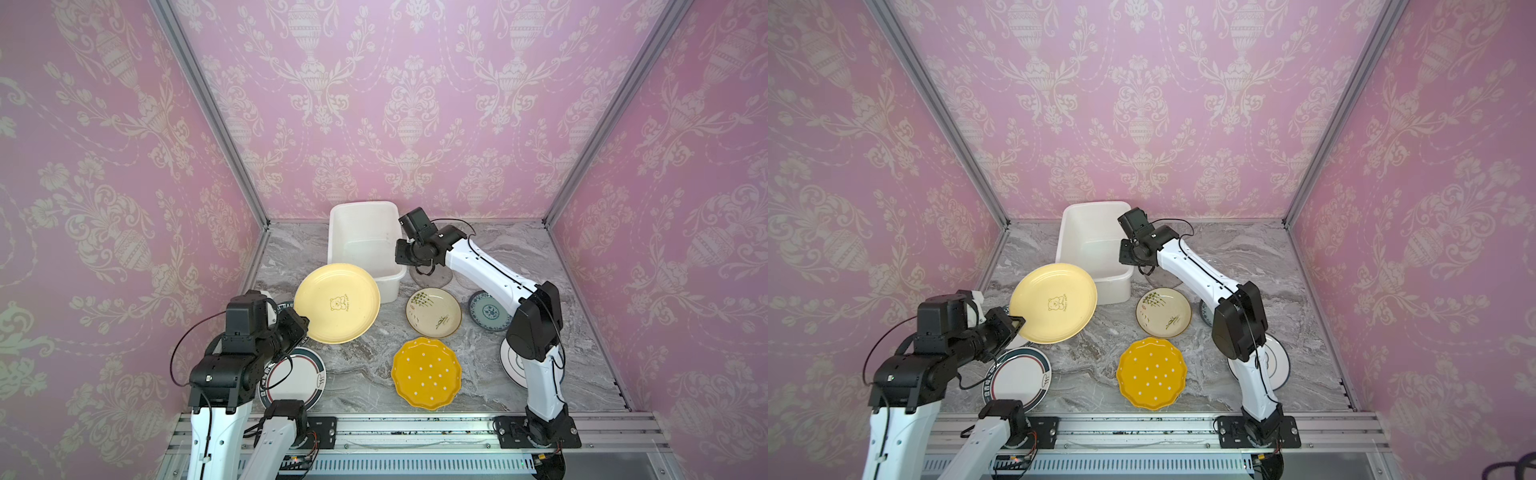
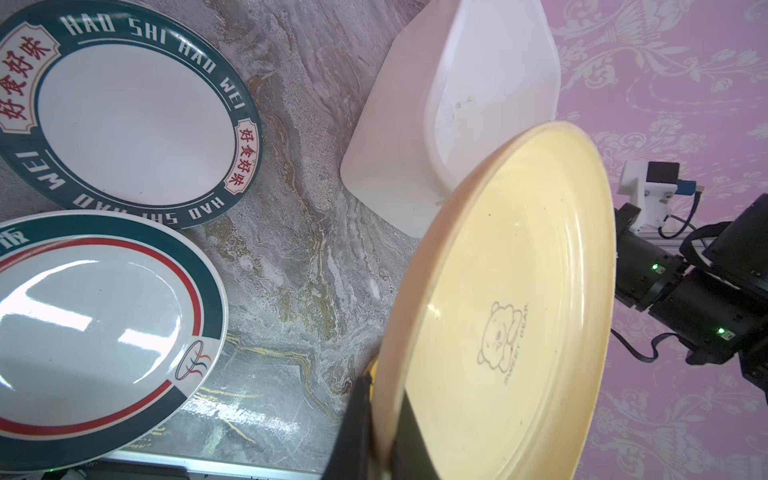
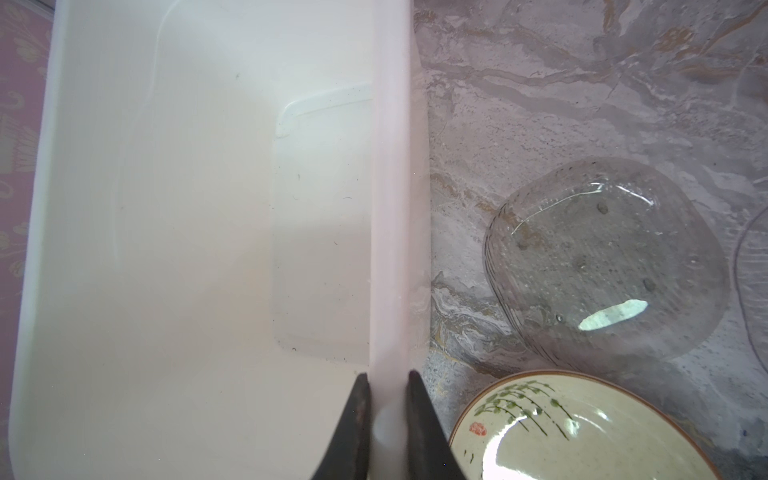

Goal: Place the plates into the plastic bin on the countertop
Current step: 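Lift the bear plate with the left gripper and carry it over the white bin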

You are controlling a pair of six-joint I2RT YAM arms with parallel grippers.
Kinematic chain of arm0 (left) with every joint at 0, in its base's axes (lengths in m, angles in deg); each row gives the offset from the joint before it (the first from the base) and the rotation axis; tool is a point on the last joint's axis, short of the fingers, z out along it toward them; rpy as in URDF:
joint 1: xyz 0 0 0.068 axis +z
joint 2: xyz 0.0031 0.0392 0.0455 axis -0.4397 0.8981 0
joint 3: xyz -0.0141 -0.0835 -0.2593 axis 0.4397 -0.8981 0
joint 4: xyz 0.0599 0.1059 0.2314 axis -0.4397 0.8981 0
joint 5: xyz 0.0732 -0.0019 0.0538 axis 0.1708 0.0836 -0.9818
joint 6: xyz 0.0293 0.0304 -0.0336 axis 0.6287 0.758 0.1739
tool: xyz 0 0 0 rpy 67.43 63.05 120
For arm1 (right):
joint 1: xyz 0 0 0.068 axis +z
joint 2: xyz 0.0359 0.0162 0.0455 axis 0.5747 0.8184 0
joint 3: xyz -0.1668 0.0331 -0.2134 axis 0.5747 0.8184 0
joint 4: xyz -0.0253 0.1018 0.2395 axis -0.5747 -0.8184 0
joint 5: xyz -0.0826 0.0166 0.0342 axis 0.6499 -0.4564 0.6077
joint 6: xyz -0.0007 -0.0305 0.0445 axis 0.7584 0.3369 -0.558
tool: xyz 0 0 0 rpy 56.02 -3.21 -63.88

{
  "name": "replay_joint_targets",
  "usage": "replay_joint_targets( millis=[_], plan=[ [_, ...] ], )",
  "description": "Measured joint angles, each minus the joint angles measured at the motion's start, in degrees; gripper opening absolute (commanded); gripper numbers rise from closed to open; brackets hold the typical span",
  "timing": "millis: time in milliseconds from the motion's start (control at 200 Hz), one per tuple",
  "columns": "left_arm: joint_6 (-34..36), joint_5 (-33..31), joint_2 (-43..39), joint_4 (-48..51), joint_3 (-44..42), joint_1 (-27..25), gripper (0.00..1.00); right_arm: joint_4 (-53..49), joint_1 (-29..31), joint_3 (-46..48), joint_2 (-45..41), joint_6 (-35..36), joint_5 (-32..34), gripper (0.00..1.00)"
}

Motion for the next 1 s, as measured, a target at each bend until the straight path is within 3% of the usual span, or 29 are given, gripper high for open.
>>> replay_joint_targets(
  millis=[220,560,1001],
  plan=[
    [-1.77,-1.05,0.00,-0.61,1.66,0.00,0.00,0.81,2.99,5.31,-3.80,-0.70,-0.50,0.09],
    [-4.17,-1.75,-0.13,-2.08,1.66,0.00,0.00,1.84,8.37,18.23,-13.77,-7.61,0.24,0.09],
    [-7.02,-3.26,-1.60,-2.21,1.66,0.00,0.00,2.84,16.04,22.86,-17.25,-15.45,3.45,0.09]
  ],
)
